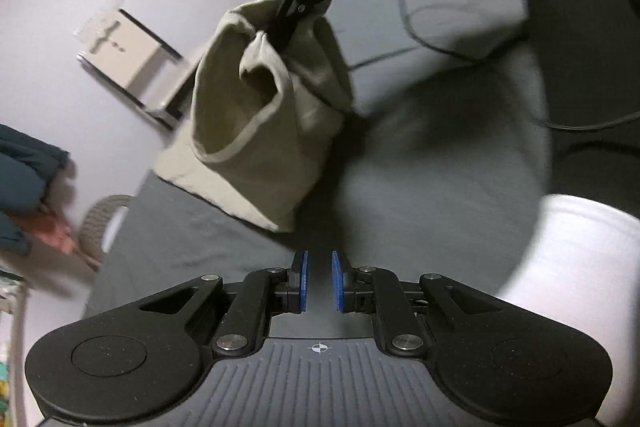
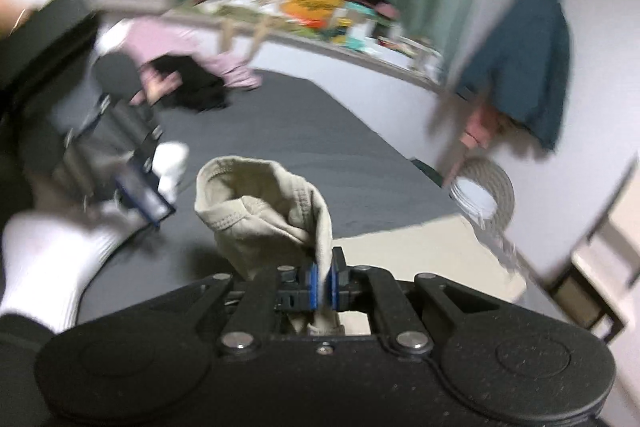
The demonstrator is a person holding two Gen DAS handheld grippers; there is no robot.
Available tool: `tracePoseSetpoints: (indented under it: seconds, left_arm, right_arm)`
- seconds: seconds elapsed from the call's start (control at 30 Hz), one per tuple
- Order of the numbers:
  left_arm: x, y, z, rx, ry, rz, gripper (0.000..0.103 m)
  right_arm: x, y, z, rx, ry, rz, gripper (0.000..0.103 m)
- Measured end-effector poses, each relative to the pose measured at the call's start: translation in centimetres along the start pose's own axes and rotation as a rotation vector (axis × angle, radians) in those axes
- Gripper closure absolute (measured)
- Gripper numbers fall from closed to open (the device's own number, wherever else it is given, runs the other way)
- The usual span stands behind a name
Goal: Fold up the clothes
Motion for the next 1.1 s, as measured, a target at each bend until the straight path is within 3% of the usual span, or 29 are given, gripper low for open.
tracePoseSetpoints:
  seconds: [0.1, 0.2, 0.3, 0.4, 0.5, 0.6, 0.7, 0.87, 1.0, 1.1]
  left_arm:
    - [0.9, 1.1, 1.6, 0.05, -0.018, -0.038, 0.09]
    - [1.7, 2.0, 3.9, 0.027, -0.062, -0.105, 0.09]
    - [2.5, 2.6, 6.4, -0.037, -0.123, -0.179, 0.09]
    - [1.9, 3.7, 9.7, -0.168, -0.267, -0.263, 0.09]
    - [1.2, 5.2, 13.2, -0.249, -0.435, -0.337, 0.09]
    - [-0.2, 6.8, 16.0, -0.238, -0.596, -0.342, 0.09]
    - [-1.4, 7.7, 17.5, -0.193, -0.685, -0.321, 0.09]
    - [-2.7, 7.5, 17.2, -0.164, -0.743, -0.312, 0.09]
    - [-3.5, 7.2, 16.9, -0.271, -0.832, -0.37, 0.09]
    - [-3.9, 7.2, 16.4, -0.283, -0.885, -0.374, 0.09]
  right_arm:
    - [0.1, 0.6, -2.4, -0.011, 0.12, 0.002, 0.097]
    - [-0.3, 1.9, -4.5, 0.009, 0.197, 0.0, 0.097]
    - [-0.6, 3.6, -6.3, 0.052, 0.242, 0.008, 0.097]
    - [-1.0, 5.6, -8.7, 0.121, 0.282, 0.031, 0.097]
    - [-1.2, 7.9, -10.8, 0.166, 0.328, 0.037, 0.096]
    - [-2.4, 10.6, -13.3, 0.167, 0.44, 0.049, 0.095]
    - [-4.2, 13.6, -14.5, 0.058, 0.583, 0.101, 0.057]
    - [-6.7, 13.6, -15.2, -0.028, 0.723, 0.176, 0.057]
    - [-6.3, 11.6, -14.4, 0.048, 0.793, 0.286, 0.057]
    - [-6.5, 11.0, -12.9, 0.068, 0.858, 0.361, 0.057]
Point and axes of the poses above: each gripper's, at about its wrist camera, not at the fingertips, and y roughly the way its jaws point, z to its left, x to its top, the point moved 1 cm from there along y, roughly the way its jaws point, and after that the axes turned 14 degrees about -x, right-handed, at the moved point
